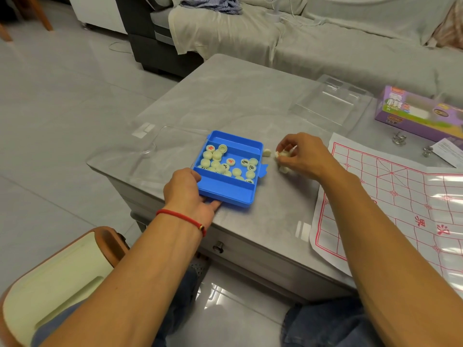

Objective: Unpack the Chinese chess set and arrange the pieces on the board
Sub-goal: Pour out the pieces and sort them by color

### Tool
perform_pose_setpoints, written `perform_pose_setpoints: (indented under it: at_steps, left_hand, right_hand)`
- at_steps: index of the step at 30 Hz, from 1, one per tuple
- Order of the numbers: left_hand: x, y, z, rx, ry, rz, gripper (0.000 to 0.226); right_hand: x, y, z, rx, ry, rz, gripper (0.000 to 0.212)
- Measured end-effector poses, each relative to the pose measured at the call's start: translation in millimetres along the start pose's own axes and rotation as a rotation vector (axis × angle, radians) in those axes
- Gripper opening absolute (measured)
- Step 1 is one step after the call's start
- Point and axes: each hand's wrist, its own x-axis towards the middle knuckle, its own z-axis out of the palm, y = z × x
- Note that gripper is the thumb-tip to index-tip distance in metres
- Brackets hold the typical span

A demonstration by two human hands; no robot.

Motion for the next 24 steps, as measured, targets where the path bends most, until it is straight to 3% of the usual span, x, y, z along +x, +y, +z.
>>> perform_pose_setpoints:
  at_steps: [3, 7, 12, 24]
  left_hand:
    - [-1, -1, 0, 0.002, 0.001, 0.007, 0.018]
    - [-1, -1, 0, 0.006, 0.005, 0.007, 0.018]
    - [-1, -3, 3, -0.007, 0.013, 0.011, 0.022]
    - [3, -5, 2, 0.009, 0.012, 0.04, 0.022]
  right_hand:
    - [-3, -6, -6, -0.036, -0.07, -0.027, 0.031]
    - [-10, -34, -10, 0.029, 0.085, -0.161, 0.024]
    - [-21, -86, 19, -0.009, -0.227, -0.411, 0.023]
    - [-13, -86, 32, -0.076, -0.199, -0.463, 0.021]
